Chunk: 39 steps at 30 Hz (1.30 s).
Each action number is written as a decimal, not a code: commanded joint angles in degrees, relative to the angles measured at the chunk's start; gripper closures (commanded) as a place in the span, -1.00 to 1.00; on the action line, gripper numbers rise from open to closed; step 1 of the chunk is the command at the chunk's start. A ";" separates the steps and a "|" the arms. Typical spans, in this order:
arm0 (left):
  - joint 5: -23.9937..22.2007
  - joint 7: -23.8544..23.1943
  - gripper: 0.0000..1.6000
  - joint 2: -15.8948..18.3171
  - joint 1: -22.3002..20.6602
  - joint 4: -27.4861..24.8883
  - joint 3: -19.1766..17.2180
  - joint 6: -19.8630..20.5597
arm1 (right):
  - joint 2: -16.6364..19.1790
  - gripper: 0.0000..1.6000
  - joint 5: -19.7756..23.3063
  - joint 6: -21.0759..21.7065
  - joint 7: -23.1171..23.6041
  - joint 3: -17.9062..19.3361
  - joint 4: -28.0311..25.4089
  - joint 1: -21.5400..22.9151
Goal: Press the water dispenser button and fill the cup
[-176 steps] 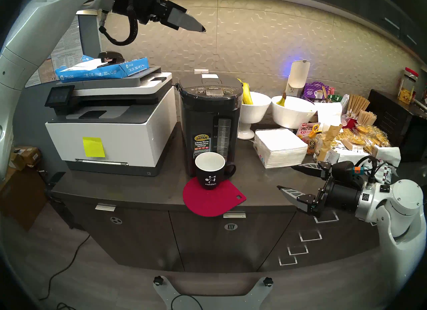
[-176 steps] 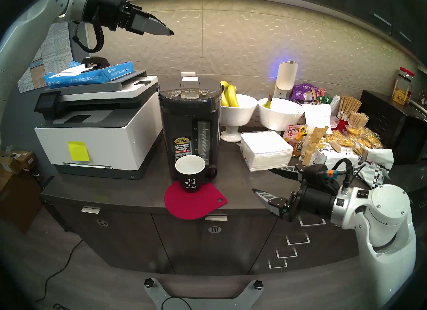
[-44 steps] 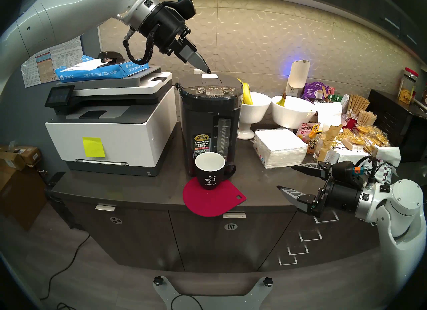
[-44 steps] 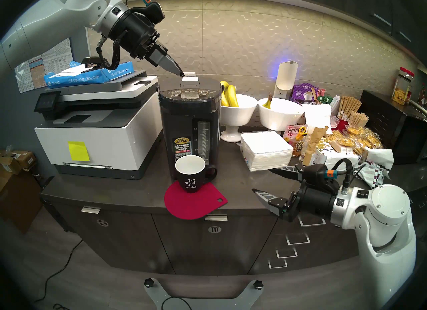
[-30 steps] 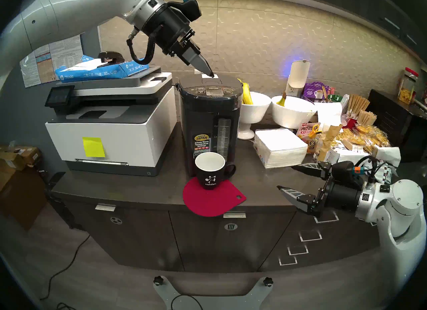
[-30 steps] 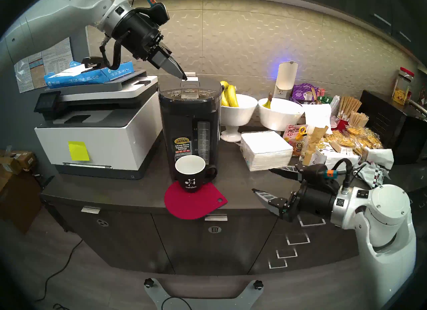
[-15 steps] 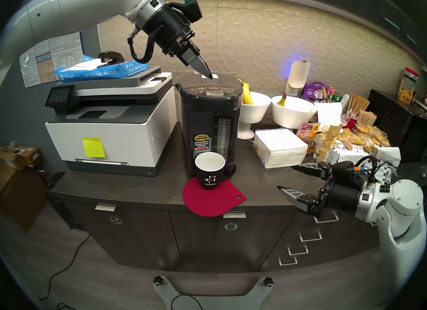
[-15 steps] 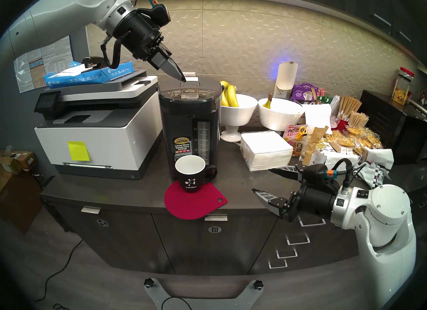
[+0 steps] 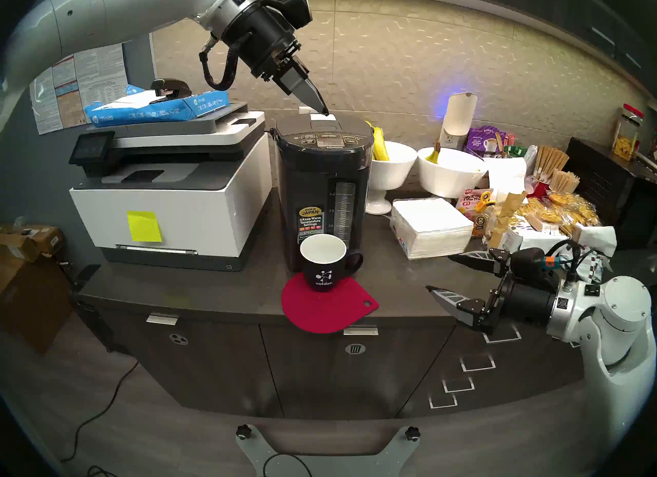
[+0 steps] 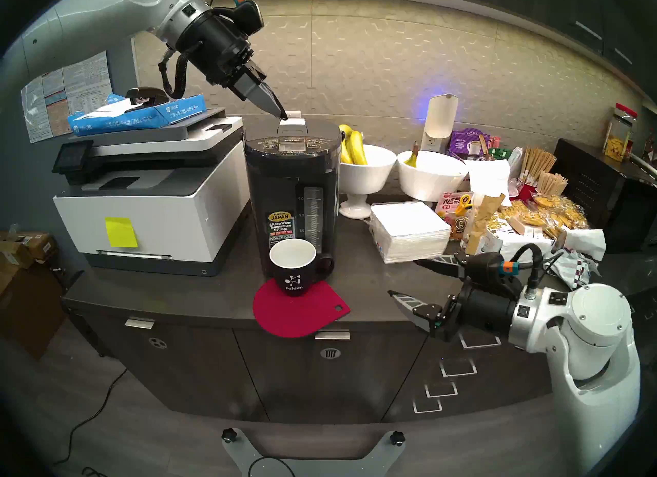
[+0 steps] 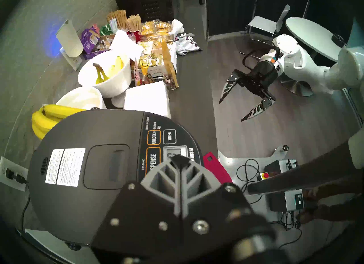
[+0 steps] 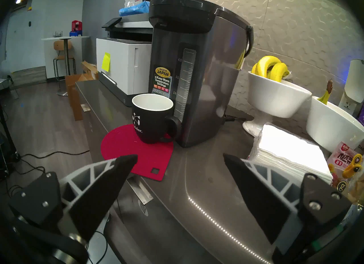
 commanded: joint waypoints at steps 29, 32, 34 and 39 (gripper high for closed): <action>-0.96 -1.26 1.00 -4.74 3.72 6.54 0.11 -2.08 | 0.02 -1.00 0.00 0.00 -0.02 0.01 -0.72 0.08; -0.93 -1.05 1.00 -4.93 4.07 6.83 0.14 -2.27 | 0.02 -1.00 0.00 0.00 -0.02 0.01 -0.72 0.08; -0.95 -0.93 1.00 -4.97 4.22 6.85 0.13 -2.29 | 0.02 -1.00 0.00 0.00 -0.02 0.01 -0.72 0.08; -1.05 -0.63 1.00 -5.13 4.45 6.97 0.11 -2.26 | 0.02 -1.00 0.00 0.00 -0.02 0.01 -0.72 0.08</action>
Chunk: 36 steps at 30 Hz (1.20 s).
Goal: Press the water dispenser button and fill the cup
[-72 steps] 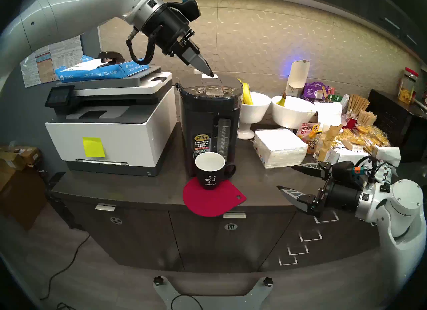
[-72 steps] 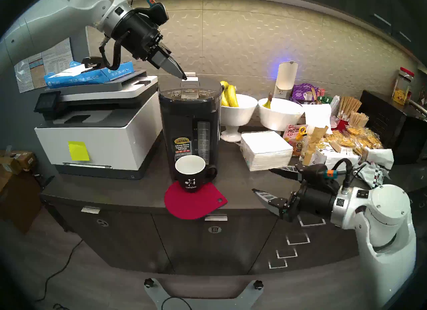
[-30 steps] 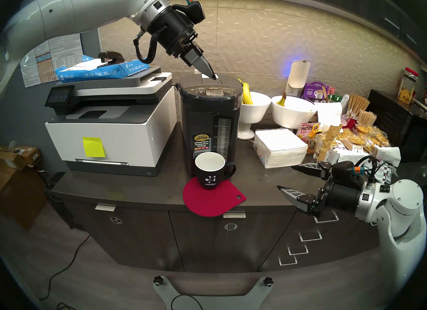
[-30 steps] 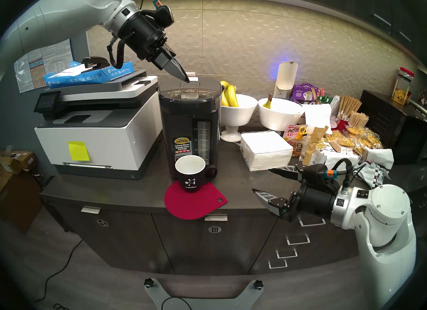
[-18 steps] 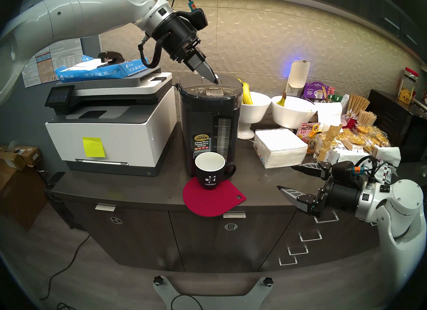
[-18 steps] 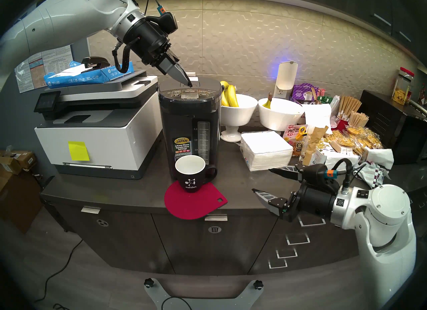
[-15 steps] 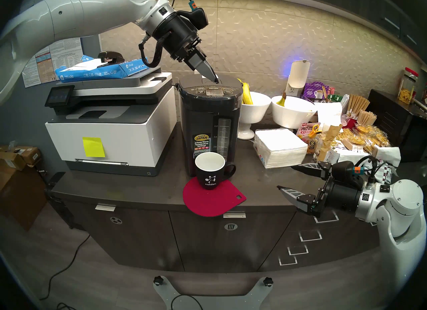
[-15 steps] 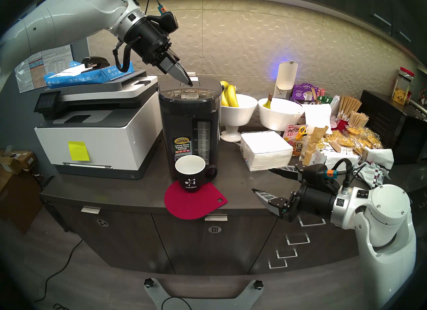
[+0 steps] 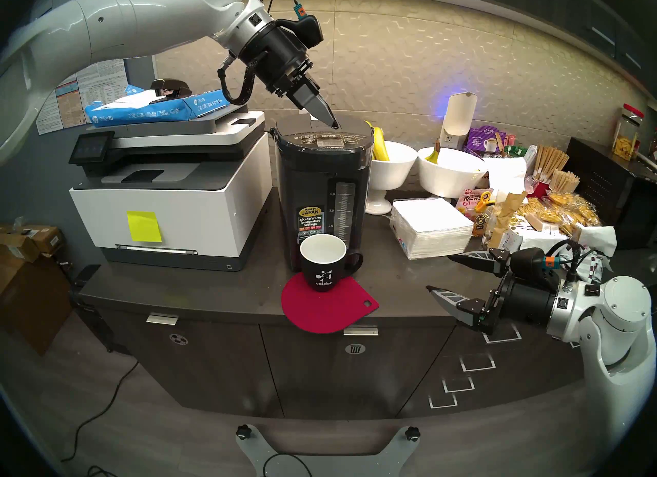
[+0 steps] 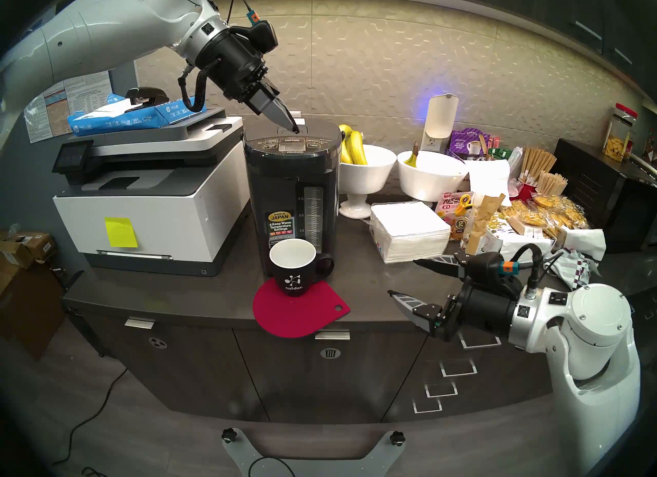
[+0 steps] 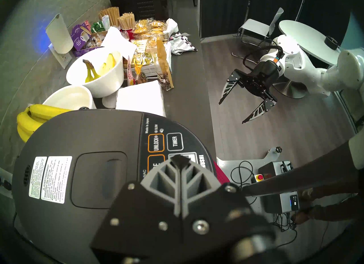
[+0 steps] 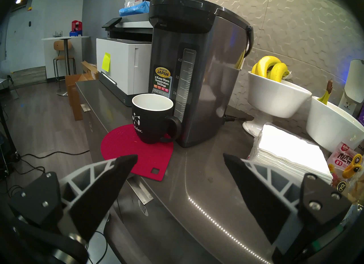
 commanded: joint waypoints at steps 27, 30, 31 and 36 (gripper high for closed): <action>-0.51 0.99 1.00 -3.89 1.50 3.86 -0.48 -0.26 | 0.03 -1.00 0.00 -0.01 -0.01 0.01 -0.71 0.09; -0.49 1.06 1.00 -3.79 1.55 3.86 -0.46 -0.28 | 0.03 -1.00 0.00 -0.01 -0.01 0.01 -0.71 0.09; -0.49 1.11 1.00 -3.74 1.57 3.85 -0.47 -0.28 | 0.03 -1.00 0.00 -0.01 -0.01 0.01 -0.71 0.09; -0.38 1.24 1.00 -3.59 1.75 3.91 -0.38 -0.41 | 0.03 -1.00 0.00 -0.01 -0.01 0.01 -0.71 0.09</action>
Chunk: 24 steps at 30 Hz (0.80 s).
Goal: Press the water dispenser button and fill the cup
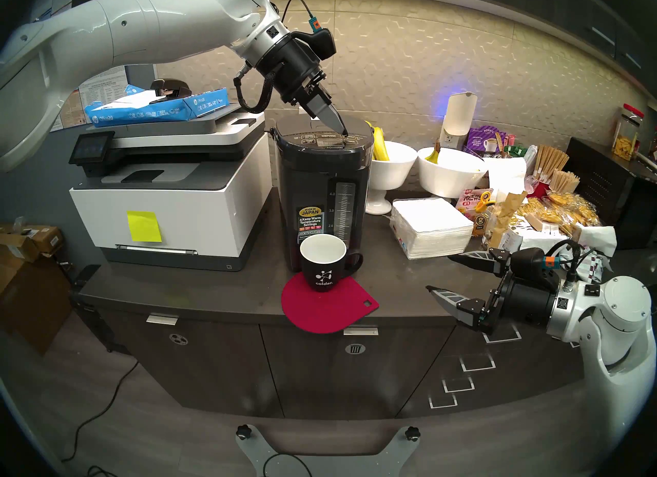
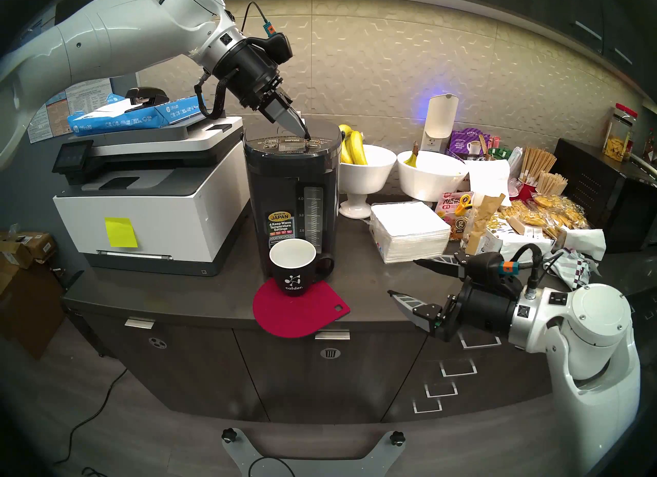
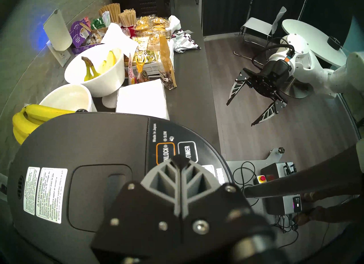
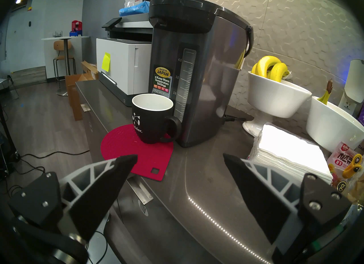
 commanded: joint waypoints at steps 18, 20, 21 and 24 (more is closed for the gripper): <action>0.24 -0.55 1.00 -3.10 0.37 4.55 -0.31 -1.02 | 0.03 -1.00 0.01 -0.01 -0.01 0.01 -0.71 0.09; 0.14 -0.50 1.00 -3.23 0.54 4.69 -0.35 -1.06 | 0.03 -1.00 0.01 -0.01 -0.01 0.01 -0.71 0.09; 0.13 -0.53 1.00 -3.29 0.59 4.76 -0.35 -1.11 | 0.03 -1.00 0.01 -0.01 -0.01 0.01 -0.71 0.09; 0.04 -0.39 1.00 -3.32 0.76 4.59 -0.36 -1.07 | 0.03 -1.00 0.00 -0.01 -0.01 0.01 -0.71 0.09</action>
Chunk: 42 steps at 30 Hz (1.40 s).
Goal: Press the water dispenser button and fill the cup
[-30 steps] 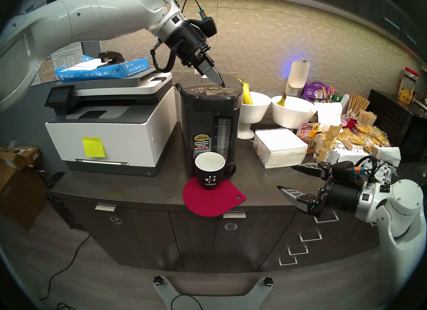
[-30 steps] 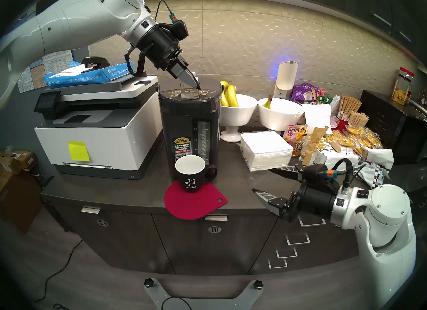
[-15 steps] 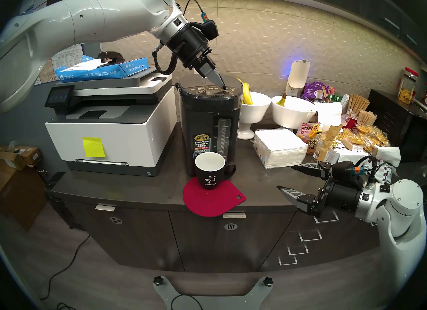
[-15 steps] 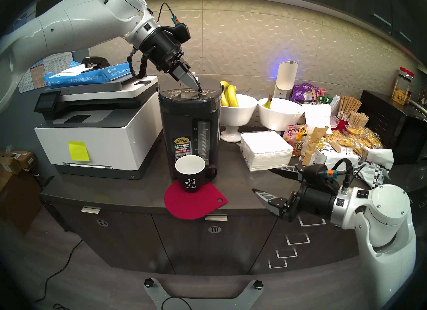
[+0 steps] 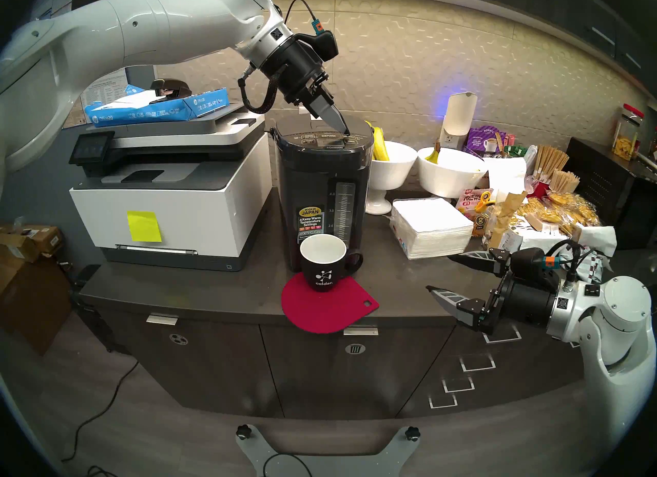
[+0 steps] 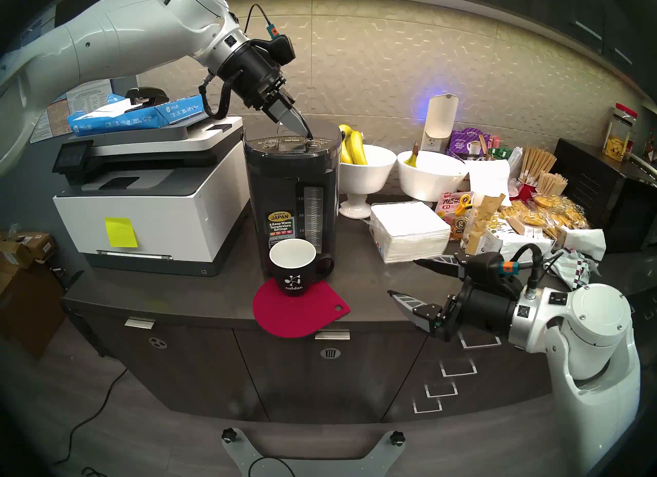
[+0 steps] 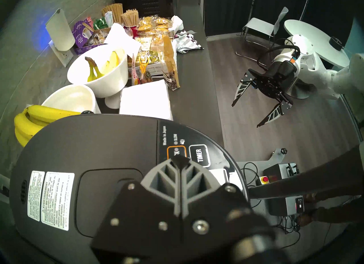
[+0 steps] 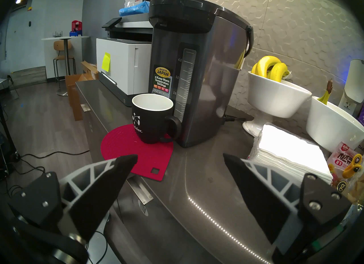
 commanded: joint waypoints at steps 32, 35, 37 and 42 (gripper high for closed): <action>-0.50 1.33 1.00 0.25 -0.99 -1.04 0.51 0.46 | 0.03 -1.00 0.00 -0.01 -0.01 0.01 -0.70 0.09; -0.52 1.55 1.00 1.21 -1.64 -2.09 0.57 0.68 | 0.03 -1.00 0.01 -0.01 -0.01 0.01 -0.70 0.09; -0.51 1.72 1.00 1.62 -1.88 -2.47 0.56 0.76 | 0.03 -1.00 0.01 -0.01 0.00 0.00 -0.70 0.09; -0.22 1.94 1.00 3.52 -3.00 -4.06 0.72 1.11 | 0.03 -1.00 0.01 -0.02 0.00 0.00 -0.69 0.10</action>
